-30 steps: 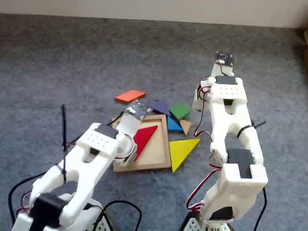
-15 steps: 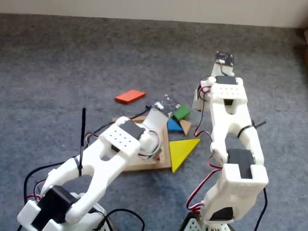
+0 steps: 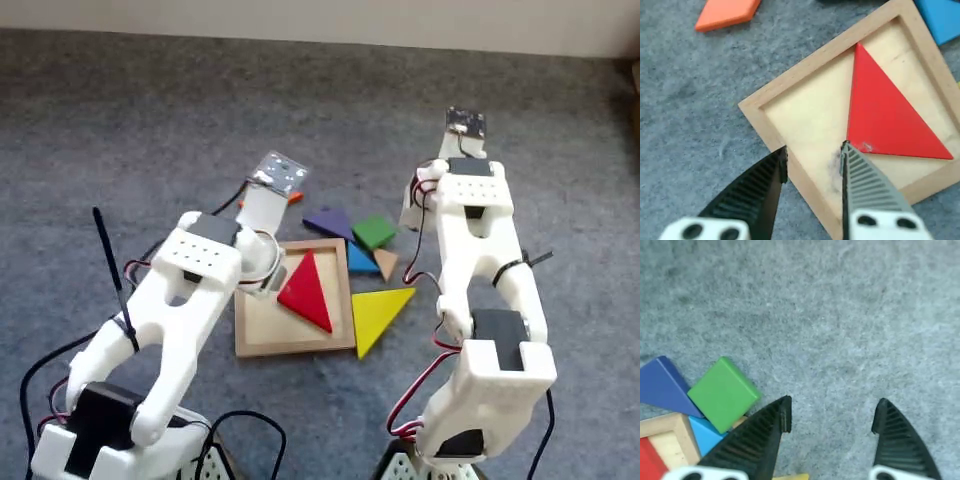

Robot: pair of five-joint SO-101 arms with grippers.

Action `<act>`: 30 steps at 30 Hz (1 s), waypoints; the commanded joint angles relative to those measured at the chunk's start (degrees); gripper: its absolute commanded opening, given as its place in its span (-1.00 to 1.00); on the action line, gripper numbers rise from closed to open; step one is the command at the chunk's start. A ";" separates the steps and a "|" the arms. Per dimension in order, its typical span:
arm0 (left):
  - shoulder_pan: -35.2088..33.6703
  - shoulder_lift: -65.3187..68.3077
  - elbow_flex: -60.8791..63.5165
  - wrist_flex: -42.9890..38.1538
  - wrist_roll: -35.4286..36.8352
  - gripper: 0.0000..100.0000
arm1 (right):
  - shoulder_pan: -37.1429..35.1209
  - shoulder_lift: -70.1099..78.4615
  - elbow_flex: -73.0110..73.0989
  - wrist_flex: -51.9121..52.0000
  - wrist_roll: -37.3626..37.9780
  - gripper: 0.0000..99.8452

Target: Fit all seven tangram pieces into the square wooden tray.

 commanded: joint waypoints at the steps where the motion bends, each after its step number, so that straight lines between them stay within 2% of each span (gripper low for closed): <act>1: -1.01 3.38 -1.54 -1.85 -2.55 -0.63 | 0.57 -0.84 -0.48 -0.66 -0.09 -0.48; 6: -1.01 14.02 -0.92 -8.09 -2.90 -0.63 | 0.57 -0.84 -0.48 -0.66 -0.09 -0.48; 10: 0.13 15.87 -4.97 -4.84 -2.73 -0.63 | 0.66 -0.84 -0.40 -1.54 -0.09 -0.48; 19: 11.12 15.52 -7.52 -4.22 1.23 -0.63 | 0.66 -0.84 -0.22 -2.51 -0.09 -0.48; 26: 13.41 15.60 -12.09 -3.96 1.41 -0.63 | 0.66 -0.84 -0.22 -2.51 -0.09 -0.48; 30: 13.23 15.43 -13.67 -3.96 4.13 -0.63 | 0.66 -0.84 -0.22 -2.51 -0.09 -0.48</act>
